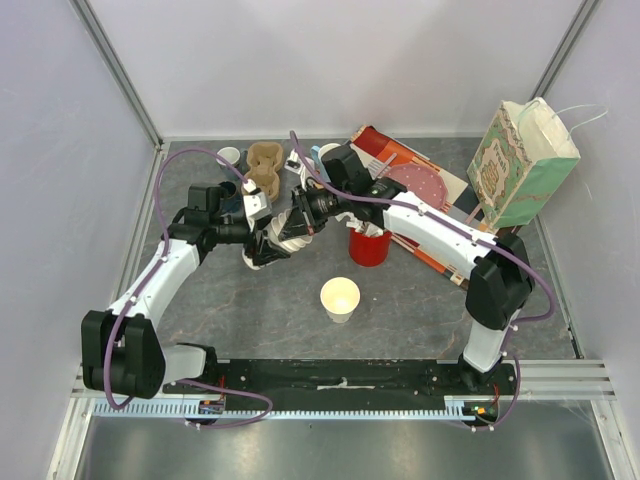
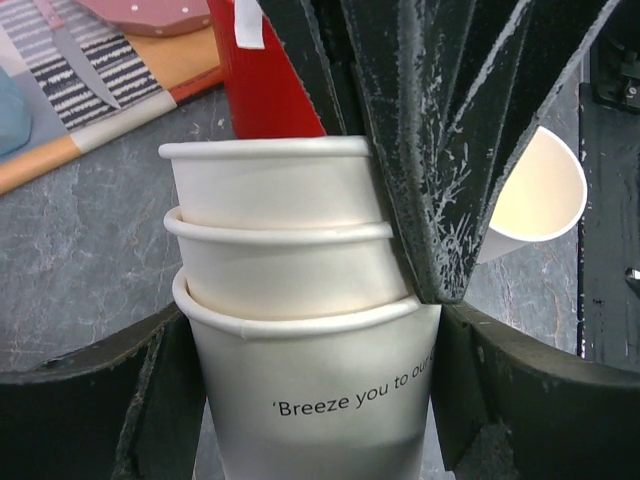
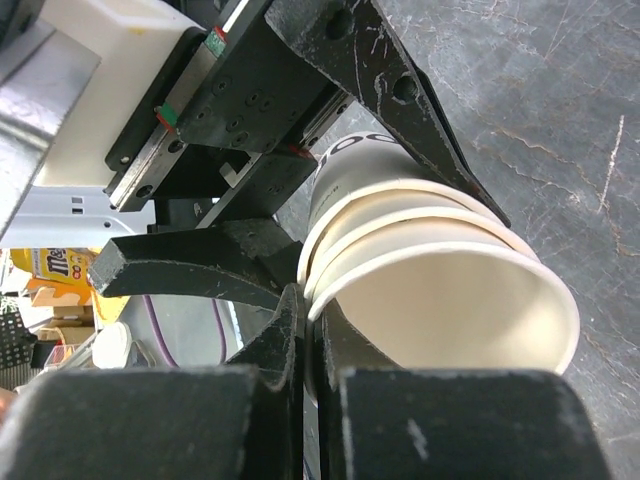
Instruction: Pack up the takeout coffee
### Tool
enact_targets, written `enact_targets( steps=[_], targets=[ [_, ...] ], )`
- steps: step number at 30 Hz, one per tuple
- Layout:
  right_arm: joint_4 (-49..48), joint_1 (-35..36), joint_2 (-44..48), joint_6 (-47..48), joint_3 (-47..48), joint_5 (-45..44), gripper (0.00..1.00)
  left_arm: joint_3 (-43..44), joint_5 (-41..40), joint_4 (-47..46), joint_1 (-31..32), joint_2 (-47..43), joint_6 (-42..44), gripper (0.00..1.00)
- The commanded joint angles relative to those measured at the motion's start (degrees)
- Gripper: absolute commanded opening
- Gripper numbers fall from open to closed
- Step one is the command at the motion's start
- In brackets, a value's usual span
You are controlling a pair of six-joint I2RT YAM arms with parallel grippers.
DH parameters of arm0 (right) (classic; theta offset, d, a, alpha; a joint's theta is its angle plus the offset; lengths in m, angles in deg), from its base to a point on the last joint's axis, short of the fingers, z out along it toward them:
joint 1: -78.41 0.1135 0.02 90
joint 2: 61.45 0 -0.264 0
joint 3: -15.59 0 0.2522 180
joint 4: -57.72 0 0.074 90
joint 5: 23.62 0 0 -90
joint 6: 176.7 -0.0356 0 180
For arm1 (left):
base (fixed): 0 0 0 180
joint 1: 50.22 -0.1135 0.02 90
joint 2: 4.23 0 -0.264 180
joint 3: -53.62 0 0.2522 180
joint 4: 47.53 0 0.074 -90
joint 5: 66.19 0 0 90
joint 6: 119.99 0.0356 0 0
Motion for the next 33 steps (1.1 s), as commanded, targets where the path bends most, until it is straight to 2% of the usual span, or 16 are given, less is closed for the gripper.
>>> enact_targets(
  steps=[1, 33],
  targets=[
    [4.14, -6.17, 4.36, 4.16, 3.98, -6.37, 0.0, 1.44, 1.43, 1.47, -0.1, -0.11, 1.26, 0.48],
    [6.16, -14.17, 11.48, 5.39, 7.5, -8.74, 0.0, 0.83, 0.99, 2.96, -0.1, 0.33, 3.64, 0.5]
  ],
)
